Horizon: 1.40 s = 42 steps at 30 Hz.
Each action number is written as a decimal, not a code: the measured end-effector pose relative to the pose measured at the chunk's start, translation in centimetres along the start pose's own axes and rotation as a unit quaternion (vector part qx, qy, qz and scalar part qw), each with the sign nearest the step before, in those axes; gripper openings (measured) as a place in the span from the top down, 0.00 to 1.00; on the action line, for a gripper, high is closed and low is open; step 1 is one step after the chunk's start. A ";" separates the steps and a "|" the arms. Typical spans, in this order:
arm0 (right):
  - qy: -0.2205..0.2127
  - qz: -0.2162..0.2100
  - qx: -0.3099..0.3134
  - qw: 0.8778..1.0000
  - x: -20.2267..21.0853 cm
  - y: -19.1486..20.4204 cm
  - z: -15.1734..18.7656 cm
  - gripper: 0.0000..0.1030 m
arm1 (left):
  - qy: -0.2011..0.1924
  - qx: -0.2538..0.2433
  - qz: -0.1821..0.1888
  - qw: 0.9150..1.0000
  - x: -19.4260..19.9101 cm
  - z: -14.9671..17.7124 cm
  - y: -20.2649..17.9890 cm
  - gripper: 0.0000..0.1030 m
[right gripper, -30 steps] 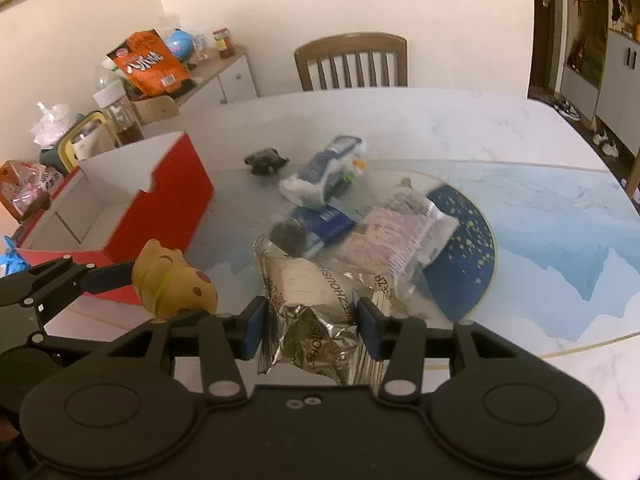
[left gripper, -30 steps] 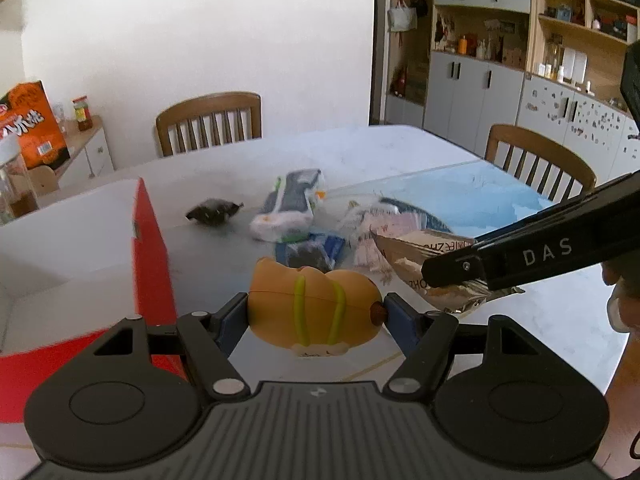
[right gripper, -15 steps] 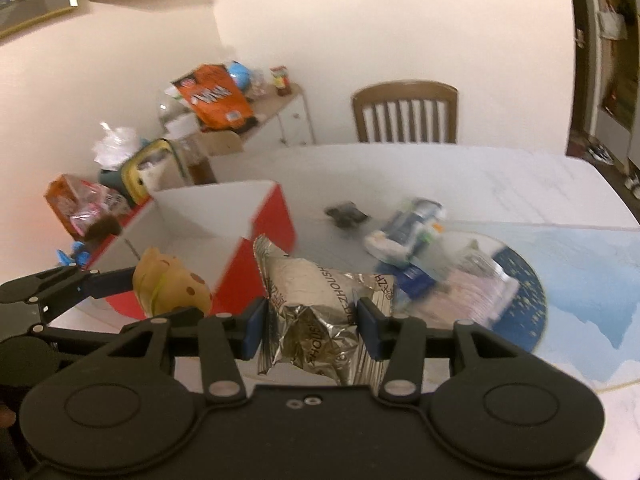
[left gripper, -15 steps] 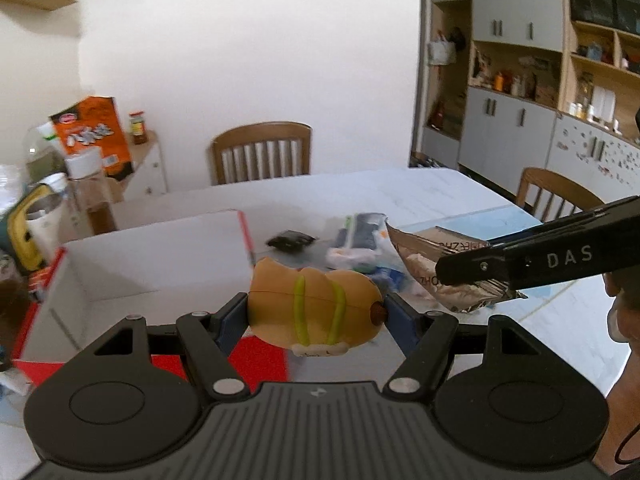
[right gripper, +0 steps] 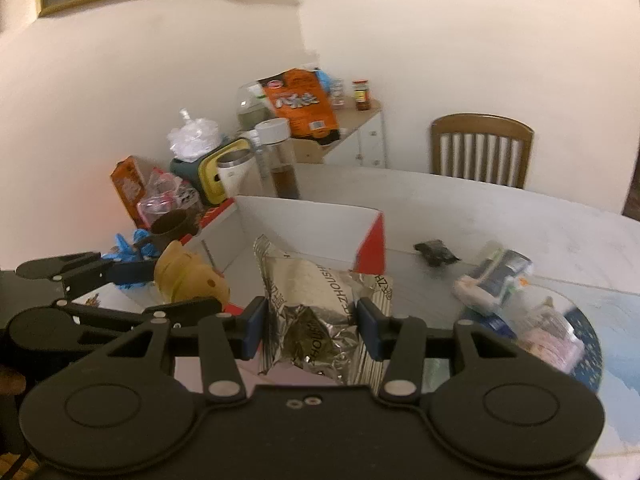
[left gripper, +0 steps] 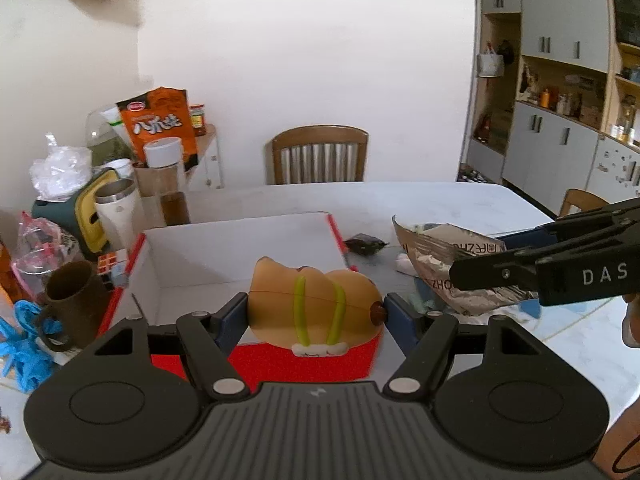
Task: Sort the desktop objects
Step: 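Carry the toy and silver packet with both tools over the red box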
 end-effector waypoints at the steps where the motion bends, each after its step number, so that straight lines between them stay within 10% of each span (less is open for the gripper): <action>1: 0.000 -0.003 0.004 1.000 -0.2 0.3 -0.1 0.53 | 0.000 0.001 -0.003 1.000 -0.1 -0.1 0.3 0.30; 21: 0.031 -0.061 0.102 0.992 -8.8 2.2 -5.9 0.53 | 0.057 0.039 -0.066 0.995 -7.7 -4.6 9.3 0.30; 42: 0.092 -0.090 0.220 0.967 -17.5 5.2 -4.0 0.54 | 0.186 0.081 -0.059 0.977 -20.1 -4.6 14.9 0.29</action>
Point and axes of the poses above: each gripper's, at about its wrist camera, not at the fingertips, and x roughly against the way its jaws point, y to its left, z to its underside, the point moved 1 cm from there along -x, roughly the way its jaws point, and after that the axes turned 6 degrees about z, right-handed, at the moved point
